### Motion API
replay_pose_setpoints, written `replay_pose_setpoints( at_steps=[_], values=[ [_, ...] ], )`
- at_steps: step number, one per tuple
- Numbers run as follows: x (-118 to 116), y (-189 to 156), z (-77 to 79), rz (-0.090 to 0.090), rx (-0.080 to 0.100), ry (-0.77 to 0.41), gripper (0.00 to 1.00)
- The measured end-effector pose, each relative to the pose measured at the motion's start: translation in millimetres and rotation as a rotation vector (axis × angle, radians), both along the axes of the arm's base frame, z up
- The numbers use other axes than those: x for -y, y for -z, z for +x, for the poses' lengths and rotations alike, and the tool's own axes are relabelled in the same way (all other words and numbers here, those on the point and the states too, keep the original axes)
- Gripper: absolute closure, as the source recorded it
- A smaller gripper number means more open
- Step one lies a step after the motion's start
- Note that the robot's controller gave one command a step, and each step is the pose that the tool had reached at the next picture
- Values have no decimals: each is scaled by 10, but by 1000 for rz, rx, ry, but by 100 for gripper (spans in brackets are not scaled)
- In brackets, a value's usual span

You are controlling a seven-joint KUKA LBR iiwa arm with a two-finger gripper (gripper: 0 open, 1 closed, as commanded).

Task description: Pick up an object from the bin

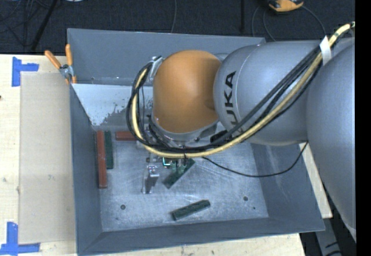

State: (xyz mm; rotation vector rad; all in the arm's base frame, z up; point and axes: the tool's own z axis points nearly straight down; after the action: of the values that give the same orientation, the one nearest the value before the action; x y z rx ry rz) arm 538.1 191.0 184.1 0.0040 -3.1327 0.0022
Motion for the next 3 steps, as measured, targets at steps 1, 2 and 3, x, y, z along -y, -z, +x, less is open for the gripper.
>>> replay_pose_setpoints(
  at_steps=[1,2,3],
  values=[
    [8,-41,19,1,7,3,0],
    [438,274,0,3,10,-54,0],
    [783,643,249,2,11,-202,0]
  ],
)
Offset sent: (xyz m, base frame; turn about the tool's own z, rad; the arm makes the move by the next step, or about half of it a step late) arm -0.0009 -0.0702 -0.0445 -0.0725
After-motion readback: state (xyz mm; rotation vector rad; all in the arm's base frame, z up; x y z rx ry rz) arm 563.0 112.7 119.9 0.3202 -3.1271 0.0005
